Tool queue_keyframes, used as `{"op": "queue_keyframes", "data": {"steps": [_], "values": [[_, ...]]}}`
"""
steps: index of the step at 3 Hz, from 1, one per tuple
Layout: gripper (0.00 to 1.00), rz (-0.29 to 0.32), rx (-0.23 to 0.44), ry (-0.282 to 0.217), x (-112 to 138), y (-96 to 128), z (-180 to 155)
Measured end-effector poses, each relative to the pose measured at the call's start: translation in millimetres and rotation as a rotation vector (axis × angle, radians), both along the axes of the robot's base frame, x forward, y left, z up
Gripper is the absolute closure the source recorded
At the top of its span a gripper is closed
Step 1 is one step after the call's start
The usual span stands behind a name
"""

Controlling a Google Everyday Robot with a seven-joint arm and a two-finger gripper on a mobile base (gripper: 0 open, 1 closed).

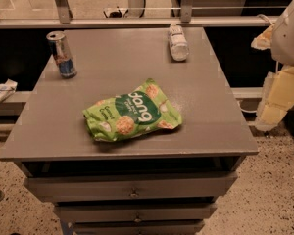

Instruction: Pick redbull can

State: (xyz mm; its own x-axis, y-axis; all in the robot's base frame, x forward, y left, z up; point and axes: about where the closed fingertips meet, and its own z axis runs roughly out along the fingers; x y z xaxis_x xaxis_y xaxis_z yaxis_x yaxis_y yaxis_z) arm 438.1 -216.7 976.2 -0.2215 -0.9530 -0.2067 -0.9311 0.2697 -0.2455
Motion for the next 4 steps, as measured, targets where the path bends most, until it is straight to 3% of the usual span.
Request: {"op": "queue_keyframes", "data": {"steps": [1, 2, 3, 4], "values": [[0.00, 0.000, 0.000, 0.000, 0.0, 0.0, 0.0], [0.00, 0.001, 0.050, -0.015, 3.4, 4.5, 0.9], [0.00, 0.027, 0.255, -0.047, 31.4, 59.7, -11.4], [0.00, 0.059, 0.403, -0.086, 63.4, 114.5, -14.4]]}}
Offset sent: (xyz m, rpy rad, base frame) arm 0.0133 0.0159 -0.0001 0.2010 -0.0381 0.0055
